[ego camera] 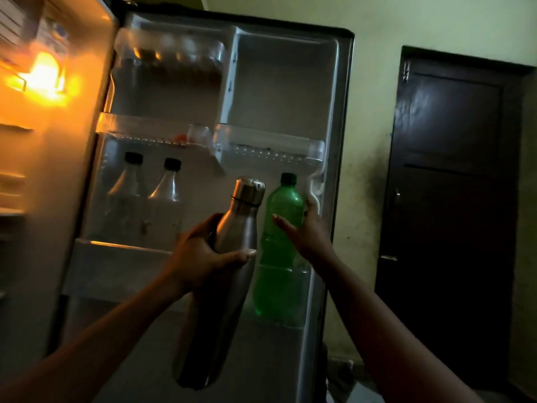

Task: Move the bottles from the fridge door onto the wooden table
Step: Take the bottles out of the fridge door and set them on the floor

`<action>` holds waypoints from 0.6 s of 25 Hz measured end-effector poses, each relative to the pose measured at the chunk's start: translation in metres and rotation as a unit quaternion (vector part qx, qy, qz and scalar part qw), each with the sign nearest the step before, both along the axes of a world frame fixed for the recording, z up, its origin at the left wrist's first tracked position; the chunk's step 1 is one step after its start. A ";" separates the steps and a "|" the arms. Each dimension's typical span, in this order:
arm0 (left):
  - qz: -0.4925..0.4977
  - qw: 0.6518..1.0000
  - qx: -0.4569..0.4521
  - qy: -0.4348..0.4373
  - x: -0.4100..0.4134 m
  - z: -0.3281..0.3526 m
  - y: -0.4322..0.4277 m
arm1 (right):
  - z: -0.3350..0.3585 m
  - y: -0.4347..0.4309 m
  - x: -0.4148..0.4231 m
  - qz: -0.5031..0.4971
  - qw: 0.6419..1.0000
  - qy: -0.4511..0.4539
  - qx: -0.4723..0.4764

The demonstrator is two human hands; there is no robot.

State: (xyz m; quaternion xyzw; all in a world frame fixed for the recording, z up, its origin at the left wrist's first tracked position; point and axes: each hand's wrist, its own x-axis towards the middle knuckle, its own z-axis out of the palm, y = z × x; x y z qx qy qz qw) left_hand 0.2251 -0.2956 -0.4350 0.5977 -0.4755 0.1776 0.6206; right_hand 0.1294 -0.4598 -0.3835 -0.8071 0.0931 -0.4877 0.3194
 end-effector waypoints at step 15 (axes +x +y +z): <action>0.006 0.999 0.016 0.028 0.009 0.013 0.012 | -0.024 -0.007 0.026 0.033 0.998 -0.035 0.047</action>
